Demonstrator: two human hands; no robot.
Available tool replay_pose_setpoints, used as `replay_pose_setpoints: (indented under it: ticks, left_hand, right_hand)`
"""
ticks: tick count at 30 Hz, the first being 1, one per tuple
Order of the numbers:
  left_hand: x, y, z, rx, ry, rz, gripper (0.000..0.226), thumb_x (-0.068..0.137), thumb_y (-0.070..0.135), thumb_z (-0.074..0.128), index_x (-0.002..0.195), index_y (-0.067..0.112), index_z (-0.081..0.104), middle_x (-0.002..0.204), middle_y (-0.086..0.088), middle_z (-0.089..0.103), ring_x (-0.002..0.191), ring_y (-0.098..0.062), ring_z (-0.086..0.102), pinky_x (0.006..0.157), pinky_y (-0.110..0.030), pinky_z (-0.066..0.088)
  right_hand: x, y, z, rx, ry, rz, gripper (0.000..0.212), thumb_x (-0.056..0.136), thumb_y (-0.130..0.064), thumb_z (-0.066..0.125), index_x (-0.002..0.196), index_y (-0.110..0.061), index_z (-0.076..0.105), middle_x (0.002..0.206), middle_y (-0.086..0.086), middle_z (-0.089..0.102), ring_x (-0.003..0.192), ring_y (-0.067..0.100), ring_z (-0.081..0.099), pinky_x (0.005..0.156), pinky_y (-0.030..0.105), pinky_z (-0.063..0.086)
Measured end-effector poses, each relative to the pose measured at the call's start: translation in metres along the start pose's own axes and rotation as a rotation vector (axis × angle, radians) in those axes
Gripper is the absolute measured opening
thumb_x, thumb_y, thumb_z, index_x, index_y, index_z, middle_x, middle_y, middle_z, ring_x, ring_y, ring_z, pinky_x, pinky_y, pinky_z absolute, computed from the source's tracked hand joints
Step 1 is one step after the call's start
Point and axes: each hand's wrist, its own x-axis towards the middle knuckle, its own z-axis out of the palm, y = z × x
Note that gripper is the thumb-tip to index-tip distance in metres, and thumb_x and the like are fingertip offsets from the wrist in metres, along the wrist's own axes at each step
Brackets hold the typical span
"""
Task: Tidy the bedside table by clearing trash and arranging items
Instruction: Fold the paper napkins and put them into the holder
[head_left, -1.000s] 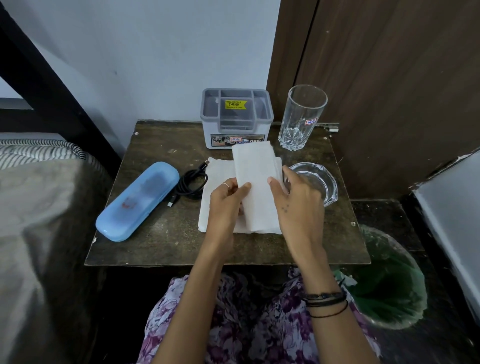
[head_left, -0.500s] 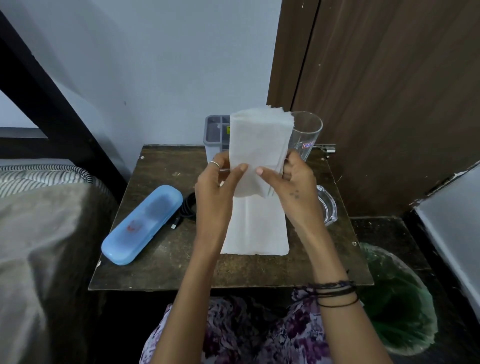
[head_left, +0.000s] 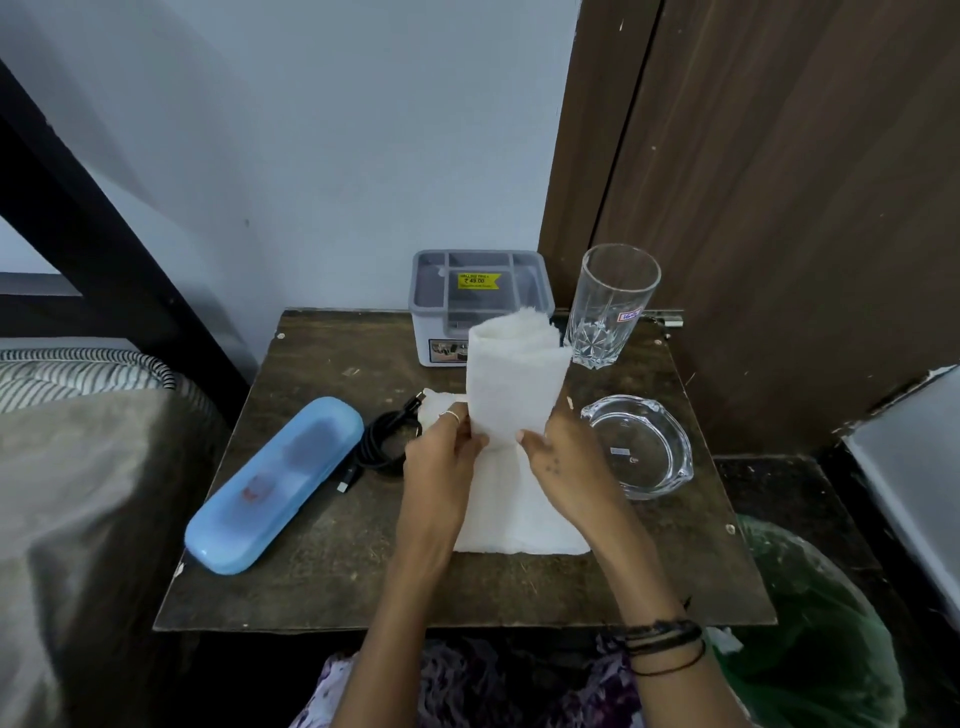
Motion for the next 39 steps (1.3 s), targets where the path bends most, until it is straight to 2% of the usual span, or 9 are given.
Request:
replay_pose_setpoints:
  ticks: [5, 8, 10, 12, 15, 18, 28, 32, 39]
  left_hand:
    - [0.000, 0.010, -0.006, -0.050, 0.053, -0.027, 0.021, 0.091, 0.011, 0.055, 0.101, 0.028, 0.046, 0.083, 0.024, 0.054, 0.079, 0.008, 0.055, 0.058, -0.005, 0.042]
    - [0.006, 0.025, -0.013, -0.074, 0.092, -0.026, 0.029, 0.090, 0.013, 0.056, 0.098, 0.031, 0.035, 0.082, 0.027, 0.050, 0.075, 0.008, 0.053, 0.056, -0.006, 0.038]
    - [0.019, 0.040, -0.021, -0.022, 0.135, 0.063, 0.026, 0.090, 0.010, 0.055, 0.086, 0.031, 0.041, 0.079, 0.025, 0.050, 0.074, 0.005, 0.054, 0.054, -0.007, 0.042]
    - [0.041, 0.056, -0.030, 0.028, 0.178, 0.172, 0.026, 0.090, 0.005, 0.054, 0.077, 0.028, 0.049, 0.077, 0.021, 0.055, 0.075, -0.002, 0.056, 0.061, -0.005, 0.045]
    - [0.081, 0.070, -0.039, 0.039, 0.172, 0.229, 0.027, 0.089, 0.000, 0.051, 0.082, 0.025, 0.059, 0.087, 0.007, 0.064, 0.085, -0.011, 0.060, 0.071, -0.008, 0.045]
    - [0.116, 0.068, -0.044, 0.100, 0.159, 0.212, 0.029, 0.086, -0.004, 0.051, 0.080, 0.023, 0.055, 0.077, 0.007, 0.056, 0.078, -0.018, 0.057, 0.064, -0.023, 0.045]
    - [0.153, 0.051, -0.052, 0.398, 0.057, 0.268, 0.024, 0.076, -0.004, 0.062, 0.067, 0.016, 0.053, 0.078, -0.007, 0.065, 0.074, -0.017, 0.054, 0.058, -0.006, 0.036]
    - [0.154, 0.055, -0.050, 0.396, 0.030, 0.277, 0.024, 0.074, -0.002, 0.065, 0.065, 0.017, 0.054, 0.079, -0.009, 0.067, 0.077, -0.020, 0.059, 0.066, -0.024, 0.044]
    - [0.150, 0.049, -0.039, 0.441, 0.062, 0.220, 0.033, 0.073, 0.000, 0.061, 0.058, 0.025, 0.047, 0.065, 0.007, 0.061, 0.087, -0.023, 0.057, 0.080, -0.043, 0.049]
  right_hand:
    - [-0.003, -0.001, -0.008, 0.073, 0.153, 0.056, 0.031, 0.093, -0.013, 0.053, 0.123, -0.013, 0.053, 0.122, 0.005, 0.062, 0.108, 0.018, 0.059, 0.083, 0.023, 0.043]
    - [0.001, -0.012, -0.017, 0.143, 0.239, 0.038, 0.022, 0.088, -0.018, 0.061, 0.109, -0.013, 0.064, 0.107, 0.000, 0.069, 0.081, 0.000, 0.061, 0.072, 0.017, 0.049]
    - [0.012, -0.026, -0.026, 0.167, 0.310, -0.031, 0.014, 0.086, -0.020, 0.065, 0.096, -0.011, 0.066, 0.093, 0.002, 0.071, 0.074, 0.008, 0.065, 0.069, 0.031, 0.057]
    - [0.029, -0.041, -0.035, 0.188, 0.364, -0.102, 0.012, 0.086, -0.018, 0.064, 0.094, -0.009, 0.067, 0.086, 0.007, 0.072, 0.077, 0.021, 0.067, 0.073, 0.045, 0.056]
    - [0.064, -0.062, -0.047, 0.109, 0.385, -0.181, 0.013, 0.088, -0.012, 0.061, 0.099, -0.007, 0.064, 0.091, 0.008, 0.071, 0.082, 0.020, 0.066, 0.075, 0.040, 0.056]
    - [0.101, -0.070, -0.053, 0.021, 0.350, -0.189, 0.020, 0.087, -0.005, 0.061, 0.106, -0.007, 0.063, 0.096, 0.008, 0.068, 0.090, 0.020, 0.062, 0.078, 0.035, 0.053]
    - [0.136, -0.049, -0.038, -0.186, 0.312, -0.135, 0.009, 0.087, -0.009, 0.062, 0.093, -0.004, 0.058, 0.087, 0.013, 0.066, 0.080, 0.030, 0.063, 0.069, 0.042, 0.053]
    - [0.129, -0.047, -0.036, -0.261, 0.374, -0.158, 0.017, 0.089, -0.009, 0.059, 0.106, -0.007, 0.057, 0.097, 0.012, 0.067, 0.091, 0.029, 0.063, 0.064, 0.033, 0.045]
    - [0.127, -0.041, -0.031, -0.304, 0.373, -0.200, 0.028, 0.088, -0.001, 0.056, 0.115, -0.006, 0.053, 0.104, 0.015, 0.066, 0.095, 0.032, 0.063, 0.076, 0.043, 0.054]
